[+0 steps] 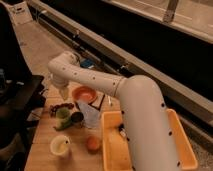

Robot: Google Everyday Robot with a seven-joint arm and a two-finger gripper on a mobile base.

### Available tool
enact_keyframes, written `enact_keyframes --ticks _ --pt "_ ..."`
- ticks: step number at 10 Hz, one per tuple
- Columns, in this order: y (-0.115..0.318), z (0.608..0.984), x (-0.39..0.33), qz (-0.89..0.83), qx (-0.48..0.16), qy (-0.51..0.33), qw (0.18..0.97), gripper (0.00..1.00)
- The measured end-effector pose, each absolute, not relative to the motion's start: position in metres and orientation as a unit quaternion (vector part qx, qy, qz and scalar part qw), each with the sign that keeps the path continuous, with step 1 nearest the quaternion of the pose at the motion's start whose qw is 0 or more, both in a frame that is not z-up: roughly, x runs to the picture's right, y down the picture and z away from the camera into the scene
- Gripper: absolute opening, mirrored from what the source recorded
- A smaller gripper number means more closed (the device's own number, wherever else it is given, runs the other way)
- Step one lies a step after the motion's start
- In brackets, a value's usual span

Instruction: Place grapes in metal cup

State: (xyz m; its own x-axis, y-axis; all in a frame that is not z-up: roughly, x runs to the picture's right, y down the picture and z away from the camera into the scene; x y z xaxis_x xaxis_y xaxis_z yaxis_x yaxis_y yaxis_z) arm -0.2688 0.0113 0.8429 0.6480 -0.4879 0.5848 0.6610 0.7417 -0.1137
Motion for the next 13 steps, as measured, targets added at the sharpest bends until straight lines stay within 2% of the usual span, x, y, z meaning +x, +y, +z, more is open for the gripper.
enact_keyframes --ticks 8,13 --pt "0.061 0.866 -0.271 -0.271 -0.202 -0.305 0.890 0.80" --pt "0.063 0.868 -0.270 -0.271 -0.205 -0.303 0.890 0.80"
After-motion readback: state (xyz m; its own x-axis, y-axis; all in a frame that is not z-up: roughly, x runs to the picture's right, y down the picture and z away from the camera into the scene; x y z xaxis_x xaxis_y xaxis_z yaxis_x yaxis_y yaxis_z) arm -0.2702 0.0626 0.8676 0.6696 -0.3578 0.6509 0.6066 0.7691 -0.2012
